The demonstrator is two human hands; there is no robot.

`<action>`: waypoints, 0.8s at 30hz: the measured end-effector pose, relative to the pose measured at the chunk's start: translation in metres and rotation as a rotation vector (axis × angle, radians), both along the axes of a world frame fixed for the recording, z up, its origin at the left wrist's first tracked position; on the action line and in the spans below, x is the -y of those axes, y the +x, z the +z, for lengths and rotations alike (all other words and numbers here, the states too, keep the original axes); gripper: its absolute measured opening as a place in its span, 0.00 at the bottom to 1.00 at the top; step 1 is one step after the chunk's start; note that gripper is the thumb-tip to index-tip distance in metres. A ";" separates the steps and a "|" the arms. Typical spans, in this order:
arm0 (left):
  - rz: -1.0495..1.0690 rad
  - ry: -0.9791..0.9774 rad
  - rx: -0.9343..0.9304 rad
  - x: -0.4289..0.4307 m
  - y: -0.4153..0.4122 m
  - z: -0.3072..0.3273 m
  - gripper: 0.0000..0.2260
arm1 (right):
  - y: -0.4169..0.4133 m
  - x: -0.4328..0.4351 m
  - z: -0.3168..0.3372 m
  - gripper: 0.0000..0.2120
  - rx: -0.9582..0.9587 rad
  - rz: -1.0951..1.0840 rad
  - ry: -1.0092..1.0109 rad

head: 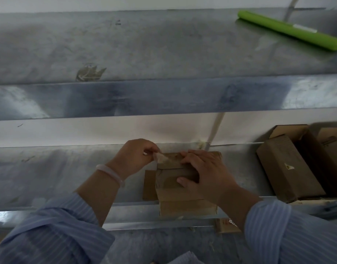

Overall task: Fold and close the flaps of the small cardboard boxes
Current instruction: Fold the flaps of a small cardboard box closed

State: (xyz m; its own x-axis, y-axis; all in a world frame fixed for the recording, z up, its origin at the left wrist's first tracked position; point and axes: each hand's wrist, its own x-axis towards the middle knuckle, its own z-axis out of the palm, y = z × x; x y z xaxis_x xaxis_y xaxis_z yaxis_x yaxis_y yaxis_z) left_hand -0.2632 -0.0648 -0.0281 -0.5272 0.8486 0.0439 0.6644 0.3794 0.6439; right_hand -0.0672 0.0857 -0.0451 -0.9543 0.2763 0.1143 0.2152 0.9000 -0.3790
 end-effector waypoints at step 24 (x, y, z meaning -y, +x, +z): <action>-0.004 0.085 -0.118 -0.040 0.007 0.000 0.08 | 0.001 0.001 -0.003 0.28 0.001 -0.024 0.033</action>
